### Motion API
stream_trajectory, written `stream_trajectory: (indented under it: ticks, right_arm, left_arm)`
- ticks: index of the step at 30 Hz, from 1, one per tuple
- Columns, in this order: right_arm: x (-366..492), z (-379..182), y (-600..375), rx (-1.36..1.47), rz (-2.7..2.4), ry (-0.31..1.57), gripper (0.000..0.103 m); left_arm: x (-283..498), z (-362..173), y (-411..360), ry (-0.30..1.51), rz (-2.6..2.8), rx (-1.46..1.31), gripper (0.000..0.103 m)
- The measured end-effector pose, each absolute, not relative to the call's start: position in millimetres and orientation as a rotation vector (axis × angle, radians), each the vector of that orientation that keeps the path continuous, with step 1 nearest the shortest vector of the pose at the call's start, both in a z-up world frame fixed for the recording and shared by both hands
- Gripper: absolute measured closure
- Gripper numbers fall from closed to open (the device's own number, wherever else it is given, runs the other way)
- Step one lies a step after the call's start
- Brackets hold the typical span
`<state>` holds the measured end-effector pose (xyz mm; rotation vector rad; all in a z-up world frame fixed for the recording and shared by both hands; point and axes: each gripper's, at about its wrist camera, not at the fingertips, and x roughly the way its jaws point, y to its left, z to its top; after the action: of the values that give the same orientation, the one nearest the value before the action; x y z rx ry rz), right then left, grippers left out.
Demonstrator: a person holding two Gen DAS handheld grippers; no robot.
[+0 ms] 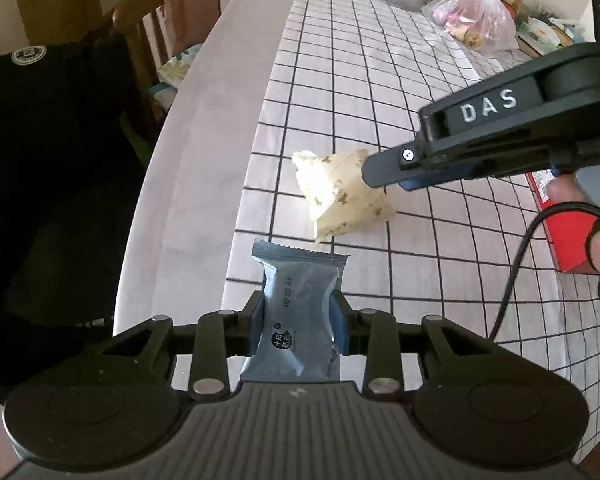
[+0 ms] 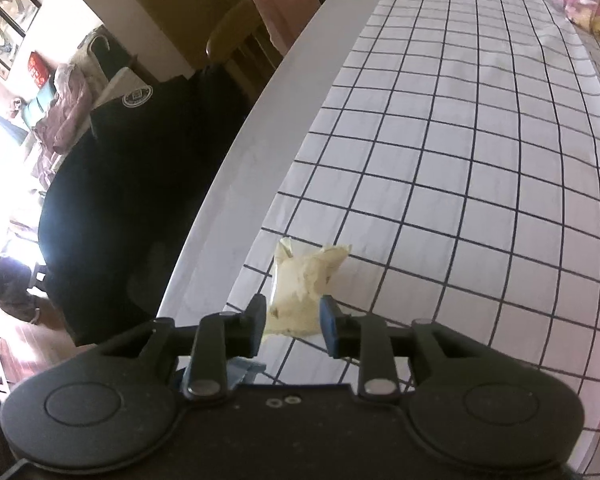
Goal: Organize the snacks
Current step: 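Lift both held items and carry them over the red box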
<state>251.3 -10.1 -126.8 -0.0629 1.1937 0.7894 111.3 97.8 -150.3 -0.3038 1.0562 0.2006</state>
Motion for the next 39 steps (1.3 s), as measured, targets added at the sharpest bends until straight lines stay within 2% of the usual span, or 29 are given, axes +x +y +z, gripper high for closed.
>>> stream_trajectory:
  ticks: [1, 2, 3, 4, 5, 7, 13, 15, 18, 20, 23, 28, 39]
  right_arm:
    - [250.8, -126.9, -8.7, -0.066, 0.782, 1.189, 0.063]
    - [251.5, -126.7, -5.6, -0.073, 0.777, 1.181, 0.046]
    - [252.3, -126.6, -3.3, -0.077, 0.776, 1.177, 0.034]
    - [253.2, -126.6, -2.0, -0.079, 0.780, 1.177, 0.006]
    - [253.4, -127.5, 1.4, -0.080, 0.784, 1.174, 0.004]
    - [254.0, -132.6, 9.4, -0.102, 0.771, 1.183, 0.009]
    - [254.4, -161.2, 31.4, -0.194, 0.716, 1.214, 0.010]
    - [255.1, -168.5, 35.4, -0.206, 0.709, 1.221, 0.015]
    - [255.0, -173.7, 37.5, -0.221, 0.706, 1.218, 0.027]
    - [253.7, -172.0, 37.8, -0.239, 0.714, 1.199, 0.045]
    - [252.6, -170.5, 35.0, -0.246, 0.719, 1.191, 0.063]
    - [249.1, -165.5, 19.3, -0.226, 0.728, 1.161, 0.070]
    - [242.8, -101.3, -83.1, -0.094, 0.697, 1.070, 0.071]
  left_arm:
    - [109.2, -150.0, 99.0, 1.055, 0.204, -0.308, 0.070]
    - [107.7, -149.3, 100.6, 1.052, 0.207, -0.315, 0.070]
    - [106.0, -148.7, 102.7, 1.049, 0.210, -0.322, 0.070]
    - [104.4, -148.1, 104.9, 1.045, 0.213, -0.328, 0.070]
    - [102.8, -147.5, 106.8, 1.042, 0.215, -0.333, 0.070]
    - [100.5, -146.6, 110.8, 1.037, 0.222, -0.338, 0.070]
    - [98.8, -145.2, 118.4, 1.033, 0.233, -0.344, 0.070]
    - [98.4, -145.8, 119.1, 1.035, 0.233, -0.343, 0.070]
    - [97.8, -147.8, 119.6, 1.040, 0.231, -0.341, 0.070]
    - [98.2, -148.5, 118.7, 1.042, 0.228, -0.341, 0.070]
    - [99.4, -149.6, 119.0, 1.045, 0.227, -0.342, 0.070]
    - [102.1, -148.9, 115.6, 1.046, 0.228, -0.337, 0.070]
    - [122.3, -114.5, 74.6, 1.006, 0.166, -0.291, 0.070]
